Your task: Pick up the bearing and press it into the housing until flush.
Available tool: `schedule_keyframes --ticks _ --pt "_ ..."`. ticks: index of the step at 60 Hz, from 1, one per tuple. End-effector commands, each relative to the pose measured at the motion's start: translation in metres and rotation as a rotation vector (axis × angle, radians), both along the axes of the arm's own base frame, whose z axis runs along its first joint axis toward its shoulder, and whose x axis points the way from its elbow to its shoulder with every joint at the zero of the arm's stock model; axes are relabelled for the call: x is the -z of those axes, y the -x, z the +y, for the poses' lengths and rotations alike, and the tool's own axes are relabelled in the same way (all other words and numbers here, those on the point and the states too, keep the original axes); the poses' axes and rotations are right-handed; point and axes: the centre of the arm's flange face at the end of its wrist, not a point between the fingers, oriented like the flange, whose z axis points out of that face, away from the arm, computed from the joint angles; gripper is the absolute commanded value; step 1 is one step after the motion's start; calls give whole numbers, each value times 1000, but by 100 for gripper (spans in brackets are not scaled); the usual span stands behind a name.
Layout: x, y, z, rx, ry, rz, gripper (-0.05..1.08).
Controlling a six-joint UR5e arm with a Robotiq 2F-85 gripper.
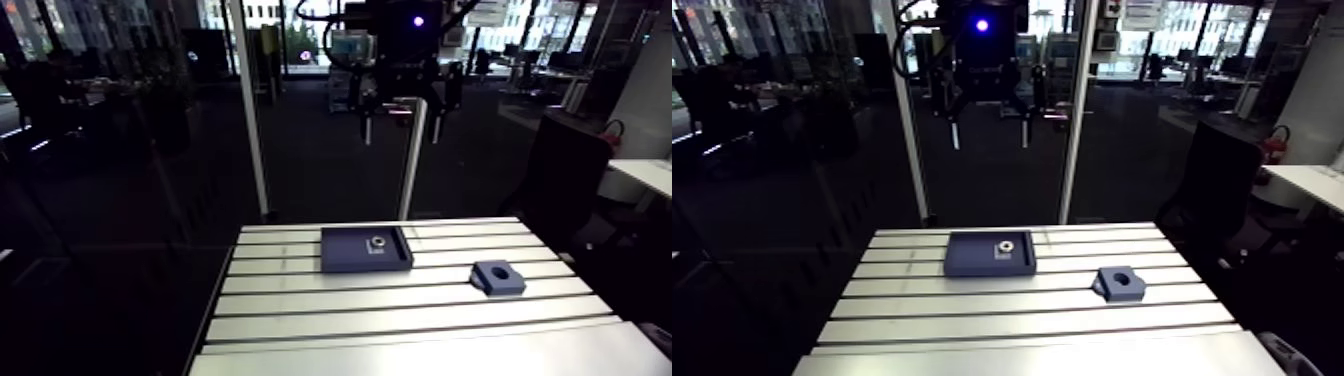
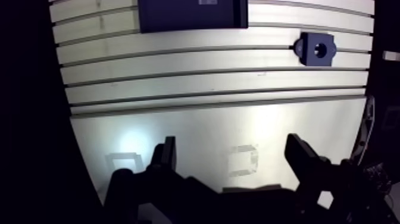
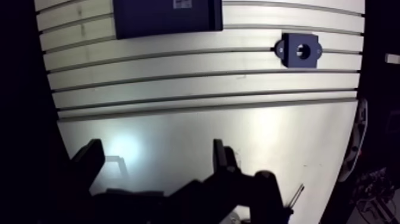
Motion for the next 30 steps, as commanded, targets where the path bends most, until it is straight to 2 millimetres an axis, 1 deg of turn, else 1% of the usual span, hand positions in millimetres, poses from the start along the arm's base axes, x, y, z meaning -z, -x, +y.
schedule_keyframes --ticks 1,30 --pt "9 -16 -9 -26 7 -31 1" --pt "13 -15 -8 -24 8 -40 1"
